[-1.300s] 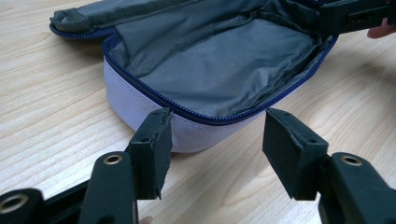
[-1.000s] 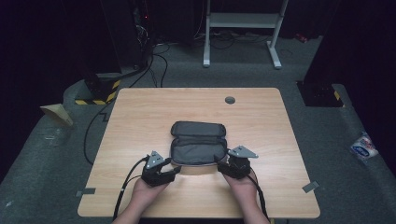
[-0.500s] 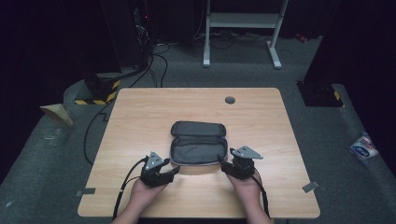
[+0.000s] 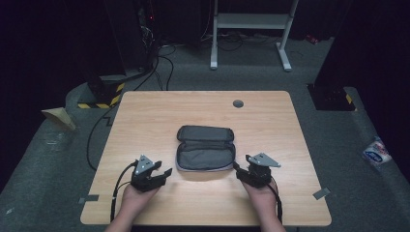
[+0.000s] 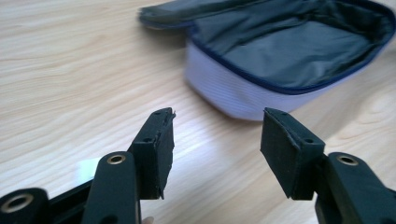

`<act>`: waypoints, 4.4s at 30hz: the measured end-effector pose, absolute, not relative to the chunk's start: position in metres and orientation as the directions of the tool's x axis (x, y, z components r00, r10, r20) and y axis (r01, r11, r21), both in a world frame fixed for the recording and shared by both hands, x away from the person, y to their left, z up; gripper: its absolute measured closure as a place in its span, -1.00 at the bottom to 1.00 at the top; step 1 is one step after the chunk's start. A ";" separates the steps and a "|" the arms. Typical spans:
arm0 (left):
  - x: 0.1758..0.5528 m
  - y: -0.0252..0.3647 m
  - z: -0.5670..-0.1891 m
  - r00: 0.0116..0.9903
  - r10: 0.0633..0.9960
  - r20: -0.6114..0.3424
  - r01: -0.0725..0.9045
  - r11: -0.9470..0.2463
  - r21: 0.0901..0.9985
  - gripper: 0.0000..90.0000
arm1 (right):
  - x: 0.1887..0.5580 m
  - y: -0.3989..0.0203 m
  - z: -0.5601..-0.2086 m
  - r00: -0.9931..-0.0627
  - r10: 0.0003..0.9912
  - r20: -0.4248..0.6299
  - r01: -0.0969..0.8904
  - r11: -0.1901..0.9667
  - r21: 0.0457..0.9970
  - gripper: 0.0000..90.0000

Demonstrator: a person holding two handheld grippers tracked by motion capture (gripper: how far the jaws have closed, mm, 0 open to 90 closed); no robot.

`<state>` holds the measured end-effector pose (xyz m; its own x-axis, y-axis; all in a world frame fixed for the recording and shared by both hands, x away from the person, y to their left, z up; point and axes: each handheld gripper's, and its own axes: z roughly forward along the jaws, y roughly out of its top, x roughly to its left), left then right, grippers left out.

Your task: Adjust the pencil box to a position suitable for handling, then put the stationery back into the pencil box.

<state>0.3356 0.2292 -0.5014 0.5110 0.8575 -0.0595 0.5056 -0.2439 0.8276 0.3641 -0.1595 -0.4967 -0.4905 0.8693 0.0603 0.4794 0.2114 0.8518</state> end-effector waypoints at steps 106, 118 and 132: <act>0.371 0.265 -0.527 0.461 0.887 -0.021 0.573 -0.280 0.770 0.62 | 0.346 -0.208 -0.523 -0.443 0.897 -0.016 0.607 0.312 0.731 -0.13; 0.370 0.265 -0.527 0.460 0.888 -0.017 0.570 -0.281 0.772 0.62 | 0.346 -0.208 -0.523 -0.442 0.897 -0.015 0.607 0.312 0.731 -0.13; 0.364 0.265 -0.518 0.458 0.888 -0.039 0.522 -0.233 0.821 0.62 | 0.346 -0.208 -0.523 -0.446 0.895 -0.014 0.607 0.313 0.731 -0.14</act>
